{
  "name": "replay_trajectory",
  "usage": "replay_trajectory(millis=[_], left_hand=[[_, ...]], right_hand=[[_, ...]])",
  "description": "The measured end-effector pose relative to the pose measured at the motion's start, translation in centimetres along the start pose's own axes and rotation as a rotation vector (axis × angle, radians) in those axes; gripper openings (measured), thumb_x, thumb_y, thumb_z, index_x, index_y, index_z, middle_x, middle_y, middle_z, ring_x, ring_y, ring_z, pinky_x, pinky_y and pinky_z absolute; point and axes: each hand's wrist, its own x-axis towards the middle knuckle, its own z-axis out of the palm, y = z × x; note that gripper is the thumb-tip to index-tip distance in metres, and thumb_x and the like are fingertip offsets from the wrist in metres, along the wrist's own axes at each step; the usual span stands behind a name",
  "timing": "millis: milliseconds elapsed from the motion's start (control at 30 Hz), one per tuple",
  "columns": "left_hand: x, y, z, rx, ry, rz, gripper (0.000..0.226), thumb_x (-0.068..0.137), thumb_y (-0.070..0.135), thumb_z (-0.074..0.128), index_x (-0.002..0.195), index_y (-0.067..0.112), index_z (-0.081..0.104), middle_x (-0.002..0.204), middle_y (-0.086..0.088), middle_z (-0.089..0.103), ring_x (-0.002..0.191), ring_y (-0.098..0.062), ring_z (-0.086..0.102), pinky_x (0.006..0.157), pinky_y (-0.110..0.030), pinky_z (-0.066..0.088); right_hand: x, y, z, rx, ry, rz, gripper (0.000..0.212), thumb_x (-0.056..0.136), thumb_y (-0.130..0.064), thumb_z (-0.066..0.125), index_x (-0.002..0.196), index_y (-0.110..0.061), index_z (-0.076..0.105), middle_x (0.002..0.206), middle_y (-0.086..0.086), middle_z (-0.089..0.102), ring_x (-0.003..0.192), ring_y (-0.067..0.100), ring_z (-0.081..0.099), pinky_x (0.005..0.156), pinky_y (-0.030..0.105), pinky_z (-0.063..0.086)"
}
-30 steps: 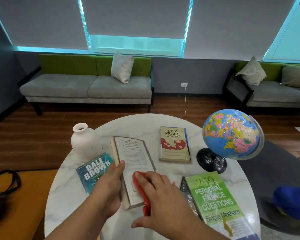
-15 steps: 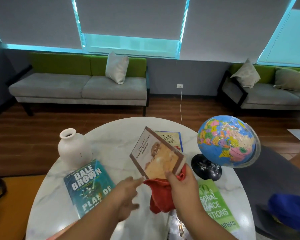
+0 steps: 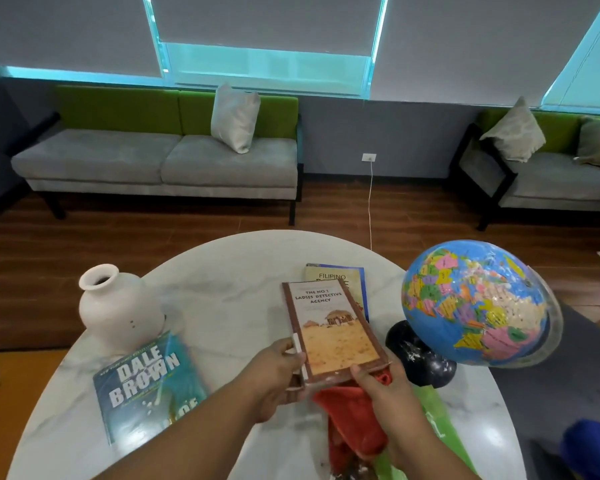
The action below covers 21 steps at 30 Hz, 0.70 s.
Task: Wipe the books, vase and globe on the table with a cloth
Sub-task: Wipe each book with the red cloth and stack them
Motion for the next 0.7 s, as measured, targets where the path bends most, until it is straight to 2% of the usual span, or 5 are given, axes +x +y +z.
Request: replay_trajectory(millis=[167,300,433,533,700], left_hand=[[4.3,1.3,-0.1,0.205,0.104,0.069,0.035,0.090,0.006,0.063,0.125,0.010,0.059,0.103,-0.017,0.068,0.070,-0.020,0.062,0.051,-0.025,0.051],[6.0,1.3,0.4,0.365,0.174,0.182,0.027,0.077,0.000,0.074,0.103,0.006,0.072,0.080,0.000,0.070,0.073,-0.016,0.064,0.070,-0.036,0.058],[6.5,1.0,0.7,0.495,0.178,0.262,0.037,0.083,0.004,0.067,0.111,0.028,0.064,0.102,0.005,0.065,0.096,-0.015,0.061,0.071,-0.023,0.050],[7.6,0.3,0.0,0.512,0.185,0.257,0.046,0.087,0.007,0.064,0.130,0.022,0.059,0.116,0.003,0.063,0.099,-0.016,0.061,0.064,-0.014,0.045],[8.2,-0.1,-0.4,0.617,0.234,0.305,0.046,0.088,0.007,0.062,0.132,0.022,0.058,0.120,0.001,0.064,0.105,-0.020,0.062,0.088,-0.026,0.051]], right_hand=[[3.1,0.0,-0.5,-0.130,0.017,0.031,0.035,0.089,-0.019,0.067,0.119,-0.037,0.058,0.107,-0.003,0.068,0.095,0.022,0.064,0.086,0.041,0.054],[5.0,-0.2,-0.2,-0.174,-0.001,0.111,0.029,0.093,-0.027,0.062,0.115,-0.043,0.055,0.110,-0.003,0.063,0.097,0.028,0.061,0.087,0.049,0.053],[6.3,-0.1,0.1,-0.202,-0.015,0.104,0.035,0.094,-0.028,0.059,0.123,-0.047,0.054,0.116,-0.004,0.063,0.103,0.025,0.061,0.092,0.050,0.052],[6.8,0.0,0.3,-0.222,-0.026,0.134,0.036,0.095,-0.028,0.057,0.125,-0.047,0.053,0.117,-0.004,0.062,0.105,0.026,0.060,0.092,0.050,0.051],[7.2,0.8,0.1,-0.272,-0.043,0.161,0.036,0.092,-0.035,0.060,0.121,-0.054,0.052,0.113,-0.008,0.064,0.100,0.027,0.062,0.089,0.051,0.053]])
